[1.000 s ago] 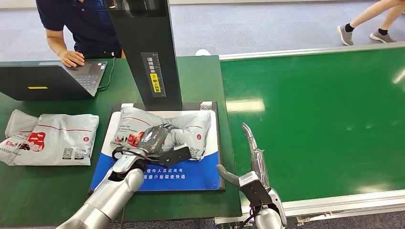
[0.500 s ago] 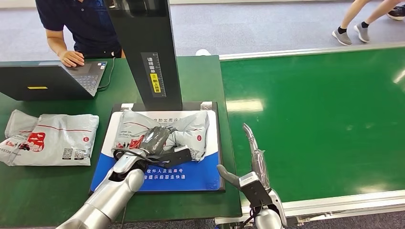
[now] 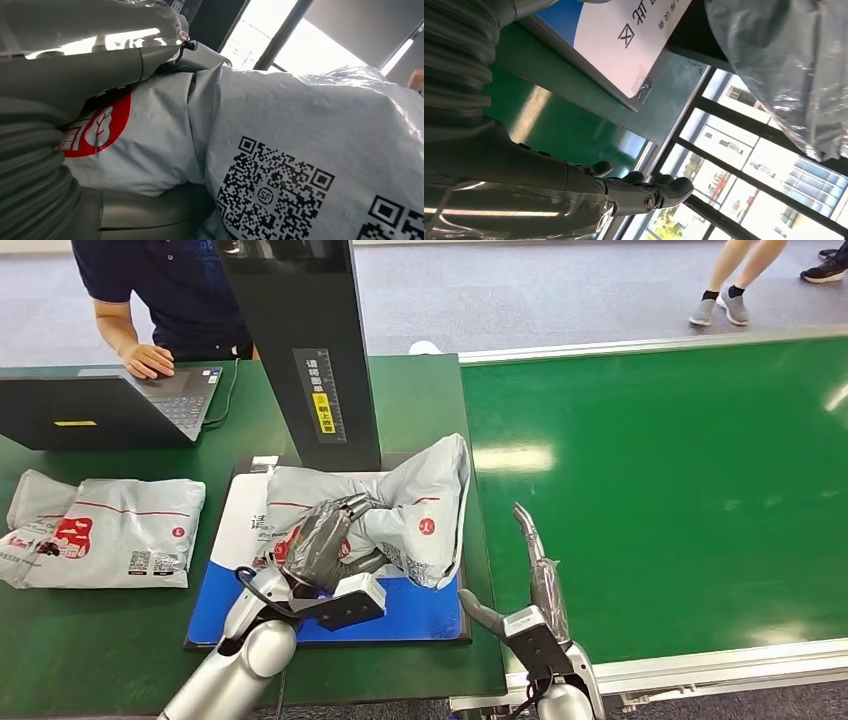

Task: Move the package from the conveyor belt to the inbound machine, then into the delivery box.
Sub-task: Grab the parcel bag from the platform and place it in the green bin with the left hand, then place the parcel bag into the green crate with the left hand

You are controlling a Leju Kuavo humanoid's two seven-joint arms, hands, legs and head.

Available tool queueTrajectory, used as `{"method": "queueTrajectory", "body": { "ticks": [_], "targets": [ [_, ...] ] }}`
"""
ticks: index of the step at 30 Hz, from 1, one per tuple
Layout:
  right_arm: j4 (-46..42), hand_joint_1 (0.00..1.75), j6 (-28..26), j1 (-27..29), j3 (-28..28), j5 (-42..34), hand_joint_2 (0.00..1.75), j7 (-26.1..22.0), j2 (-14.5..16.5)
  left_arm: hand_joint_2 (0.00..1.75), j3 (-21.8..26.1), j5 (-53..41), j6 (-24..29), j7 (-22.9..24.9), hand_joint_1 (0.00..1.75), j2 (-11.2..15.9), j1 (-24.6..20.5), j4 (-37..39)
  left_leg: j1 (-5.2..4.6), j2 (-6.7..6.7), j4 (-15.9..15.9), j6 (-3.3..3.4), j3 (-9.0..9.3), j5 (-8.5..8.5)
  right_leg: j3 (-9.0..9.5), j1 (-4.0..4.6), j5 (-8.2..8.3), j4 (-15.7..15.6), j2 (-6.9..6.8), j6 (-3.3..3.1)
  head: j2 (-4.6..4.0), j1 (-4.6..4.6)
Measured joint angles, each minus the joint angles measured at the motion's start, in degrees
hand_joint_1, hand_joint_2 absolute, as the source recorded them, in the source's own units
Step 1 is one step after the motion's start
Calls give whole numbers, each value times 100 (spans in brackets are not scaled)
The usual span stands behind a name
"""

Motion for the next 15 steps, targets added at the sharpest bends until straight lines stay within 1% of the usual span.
{"method": "queueTrajectory", "body": {
  "ticks": [7,9,15],
  "targets": [
    [-17,0,2,18,-23,4,175,0,0,175,12,26,71,-42,175,26,133,-375,0,0,0,0,-1,0,-1,0,1,0,0,0,0,1],
    [-17,0,4,21,-25,13,175,0,0,175,33,74,287,-151,175,28,167,-446,0,0,0,0,-1,0,-1,0,1,0,0,0,0,0],
    [-29,0,-1,47,-25,31,175,-1,0,175,233,399,1250,-573,175,-15,360,-1009,0,1,0,0,-4,0,-4,0,0,0,0,0,0,0]
  ]
}}
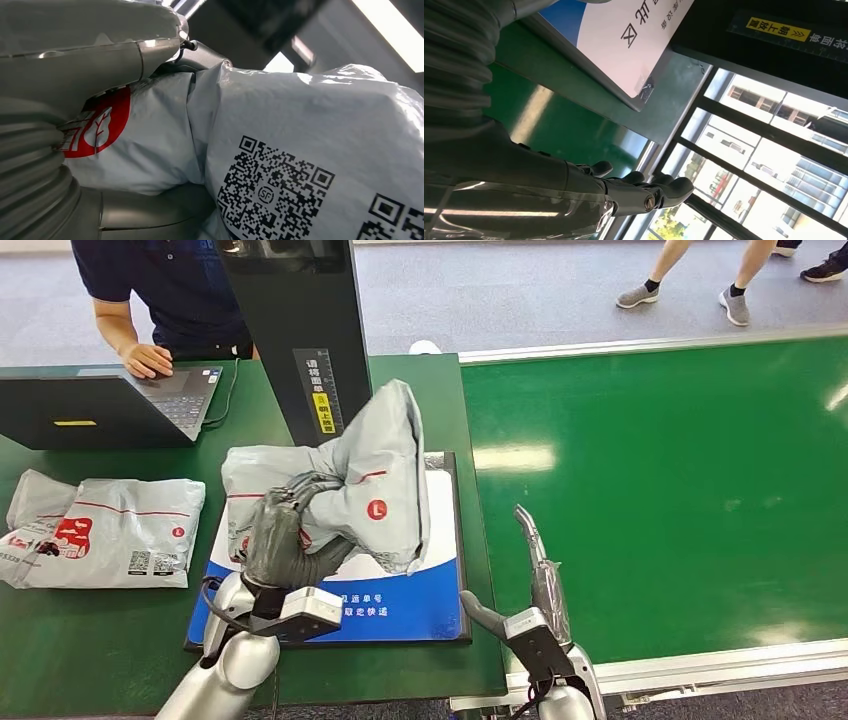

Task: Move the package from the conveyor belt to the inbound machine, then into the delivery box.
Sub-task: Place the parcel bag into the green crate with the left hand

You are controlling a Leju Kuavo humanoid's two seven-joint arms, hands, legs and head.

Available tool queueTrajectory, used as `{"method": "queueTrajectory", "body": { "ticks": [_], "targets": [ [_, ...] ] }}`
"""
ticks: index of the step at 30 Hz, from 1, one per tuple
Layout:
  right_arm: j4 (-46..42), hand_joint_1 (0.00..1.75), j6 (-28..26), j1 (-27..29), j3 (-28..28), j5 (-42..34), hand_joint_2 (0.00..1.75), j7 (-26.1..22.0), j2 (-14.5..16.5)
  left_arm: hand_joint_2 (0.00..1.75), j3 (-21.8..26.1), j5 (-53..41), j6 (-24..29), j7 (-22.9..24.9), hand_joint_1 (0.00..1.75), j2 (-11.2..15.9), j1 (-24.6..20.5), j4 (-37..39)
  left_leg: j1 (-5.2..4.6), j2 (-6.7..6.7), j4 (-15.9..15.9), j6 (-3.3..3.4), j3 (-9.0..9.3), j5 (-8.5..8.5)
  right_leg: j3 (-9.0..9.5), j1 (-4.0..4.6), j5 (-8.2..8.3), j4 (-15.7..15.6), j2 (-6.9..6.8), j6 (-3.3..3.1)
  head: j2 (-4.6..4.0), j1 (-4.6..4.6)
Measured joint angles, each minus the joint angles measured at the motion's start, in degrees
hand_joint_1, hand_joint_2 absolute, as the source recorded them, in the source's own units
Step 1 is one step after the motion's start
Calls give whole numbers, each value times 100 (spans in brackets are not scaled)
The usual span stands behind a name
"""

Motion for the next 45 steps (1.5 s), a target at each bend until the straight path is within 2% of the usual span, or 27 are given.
{"method": "queueTrajectory", "body": {
  "ticks": [7,14,18,30,39,42,45],
  "targets": [
    [-71,0,-20,72,0,31,175,0,0,175,345,197,846,19,175,-117,235,-640,0,0,0,0,-2,0,-1,0,0,0,0,0,0,0],
    [-80,0,-117,97,26,54,175,11,3,175,1085,496,1617,13,175,-213,324,-911,1,0,0,-1,0,1,-1,1,1,0,0,0,0,1],
    [-80,0,-124,104,46,55,175,11,7,175,1381,539,1704,-20,175,-240,314,-929,1,0,0,-1,0,1,-1,0,1,0,0,0,-1,0],
    [-80,0,-138,121,97,65,175,16,20,175,1745,592,1856,-32,175,-317,303,-958,0,0,0,0,-2,0,-1,0,0,0,0,0,0,0],
    [-77,0,-212,153,185,98,175,47,96,175,3154,485,1864,-194,175,-513,109,-916,3,1,-1,-1,-1,1,-2,2,0,2,0,0,0,-1],
    [-77,0,-222,153,191,107,175,85,105,175,3683,183,1863,-9,175,-518,-142,-657,3,0,-1,-2,-2,2,-2,2,1,2,0,0,0,1],
    [-78,0,-244,157,195,108,175,102,105,175,4359,-89,1864,52,175,-462,-552,-90,3,2,-1,-4,0,4,-1,2,3,4,1,-3,0,1]
  ]
}}
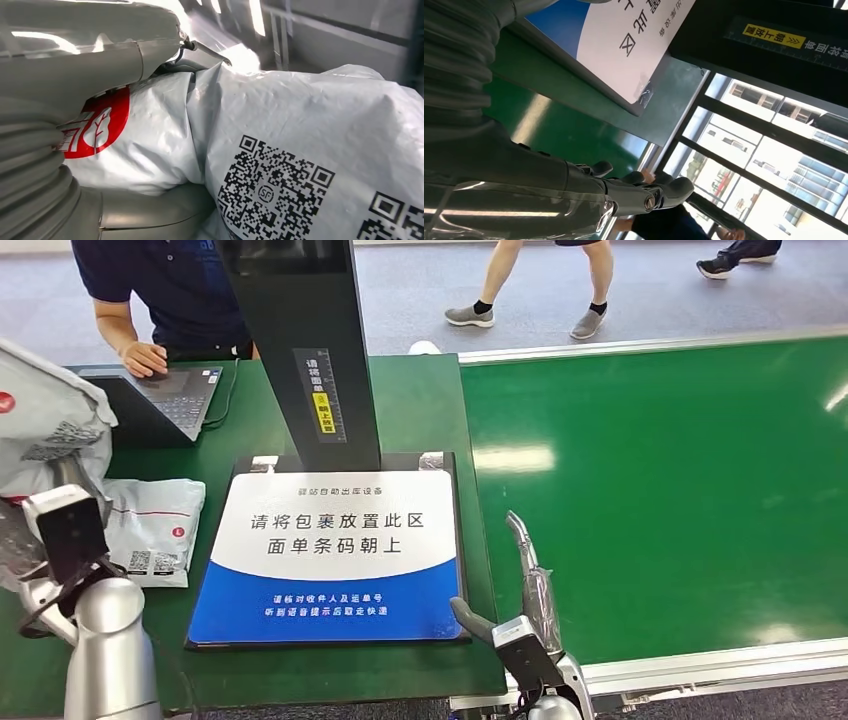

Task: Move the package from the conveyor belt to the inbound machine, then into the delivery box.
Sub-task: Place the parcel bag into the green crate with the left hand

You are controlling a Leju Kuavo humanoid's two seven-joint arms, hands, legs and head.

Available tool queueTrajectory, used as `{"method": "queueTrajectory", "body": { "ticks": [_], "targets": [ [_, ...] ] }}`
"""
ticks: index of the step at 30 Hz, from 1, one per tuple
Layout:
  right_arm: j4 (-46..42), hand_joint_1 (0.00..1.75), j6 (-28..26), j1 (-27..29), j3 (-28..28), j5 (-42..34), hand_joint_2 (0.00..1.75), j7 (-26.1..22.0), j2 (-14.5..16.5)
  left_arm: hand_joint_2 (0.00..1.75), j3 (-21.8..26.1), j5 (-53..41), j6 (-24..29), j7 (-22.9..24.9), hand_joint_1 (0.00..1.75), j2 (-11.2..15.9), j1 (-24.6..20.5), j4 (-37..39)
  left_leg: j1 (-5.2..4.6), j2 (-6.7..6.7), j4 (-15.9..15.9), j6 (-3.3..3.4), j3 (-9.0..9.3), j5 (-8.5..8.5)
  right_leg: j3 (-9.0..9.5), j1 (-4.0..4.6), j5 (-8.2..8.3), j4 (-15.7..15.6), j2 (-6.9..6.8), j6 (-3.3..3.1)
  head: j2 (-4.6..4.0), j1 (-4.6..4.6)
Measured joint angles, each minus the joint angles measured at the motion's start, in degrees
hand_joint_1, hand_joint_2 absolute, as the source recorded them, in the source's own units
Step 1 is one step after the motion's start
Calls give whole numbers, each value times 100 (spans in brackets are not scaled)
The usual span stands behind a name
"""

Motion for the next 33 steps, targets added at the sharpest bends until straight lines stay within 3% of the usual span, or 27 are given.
{"method": "queueTrajectory", "body": {
  "ticks": [4,7,19,30,31,33],
  "targets": [
    [-4,0,-11,5,2,26,175,23,11,175,883,-89,0,-61,175,240,-514,943,0,2,0,-3,1,3,-3,1,1,4,2,-3,0,-3],
    [-5,0,-11,7,0,49,175,25,27,175,1260,-87,0,-98,175,366,-707,1402,1,2,0,-4,-3,3,-7,2,1,5,1,-4,0,-1],
    [-20,0,-66,49,0,67,175,32,50,175,1949,-674,0,269,175,670,-1150,2588,0,1,1,-3,-8,2,-11,1,1,3,1,-4,0,-2],
    [-156,0,-75,123,0,109,175,138,50,175,2432,-1641,2,1116,175,1074,-1477,3922,2,2,1,-4,-10,3,-14,3,1,4,1,-4,0,-1],
    [-168,0,-75,131,1,119,175,147,50,175,2435,-1705,2,1220,171,1083,-1482,3988,2,2,1,-3,-11,3,-14,2,1,4,1,-4,0,-1],
    [-185,0,-79,148,5,135,175,160,50,175,2432,-1851,2,1496,130,1088,-1485,4094,2,2,1,-3,-12,2,-14,2,1,3,1,-4,0,-1]
  ]
}}
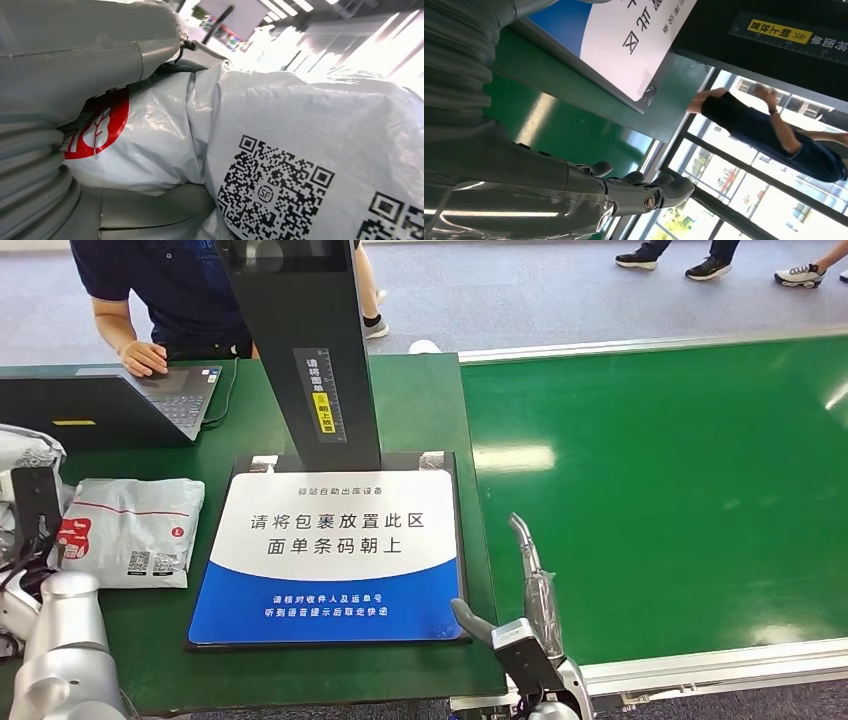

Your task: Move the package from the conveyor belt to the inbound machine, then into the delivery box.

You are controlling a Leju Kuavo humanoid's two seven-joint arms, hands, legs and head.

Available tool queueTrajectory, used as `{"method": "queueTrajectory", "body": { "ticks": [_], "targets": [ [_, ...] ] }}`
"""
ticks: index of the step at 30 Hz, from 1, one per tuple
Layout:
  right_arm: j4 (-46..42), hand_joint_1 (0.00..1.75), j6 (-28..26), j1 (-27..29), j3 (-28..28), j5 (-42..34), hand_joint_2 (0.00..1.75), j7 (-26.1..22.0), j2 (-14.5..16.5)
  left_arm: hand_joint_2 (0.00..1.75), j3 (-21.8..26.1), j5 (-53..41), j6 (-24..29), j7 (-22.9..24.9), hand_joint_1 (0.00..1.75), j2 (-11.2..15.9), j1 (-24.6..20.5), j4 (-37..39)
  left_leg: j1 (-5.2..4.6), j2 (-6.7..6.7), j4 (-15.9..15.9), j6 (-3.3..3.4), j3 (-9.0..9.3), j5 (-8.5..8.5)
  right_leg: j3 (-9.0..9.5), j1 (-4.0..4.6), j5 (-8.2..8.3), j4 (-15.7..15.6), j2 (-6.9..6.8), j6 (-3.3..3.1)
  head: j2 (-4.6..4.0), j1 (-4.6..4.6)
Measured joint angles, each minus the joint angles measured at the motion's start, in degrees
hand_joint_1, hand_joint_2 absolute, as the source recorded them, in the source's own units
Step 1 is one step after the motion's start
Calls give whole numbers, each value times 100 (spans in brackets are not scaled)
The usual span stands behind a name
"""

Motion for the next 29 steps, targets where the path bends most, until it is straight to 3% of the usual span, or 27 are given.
{"method": "queueTrajectory", "body": {
  "ticks": [2,4,5,20,24,29],
  "targets": [
    [-5,0,-5,10,16,10,175,8,0,175,-26,-91,-1,266,58,7,1,94,0,0,0,0,-1,0,0,0,0,0,0,0,0,1],
    [-5,0,-14,13,39,16,175,17,0,175,-73,-92,-6,419,12,26,8,176,0,0,0,0,-1,0,0,0,0,0,0,0,0,0],
    [-5,0,-22,12,48,19,175,22,0,175,-108,-63,-11,470,0,42,16,207,0,0,0,0,-1,0,0,0,0,0,0,0,0,0],
    [6,0,-138,-13,95,26,175,35,0,175,-1356,931,-137,932,0,124,483,-117,0,-1,1,0,-1,0,-1,0,0,0,-1,0,0,0],
    [6,0,-197,-4,106,26,175,35,0,175,-1638,1375,-306,731,0,102,567,-362,0,-1,1,0,-1,0,-1,0,0,0,-1,0,0,0],
    [6,0,-207,4,108,23,175,36,0,175,-1883,2216,-607,154,0,44,680,-744,0,-1,1,0,-1,0,-3,1,0,0,0,0,0,0]
  ]
}}
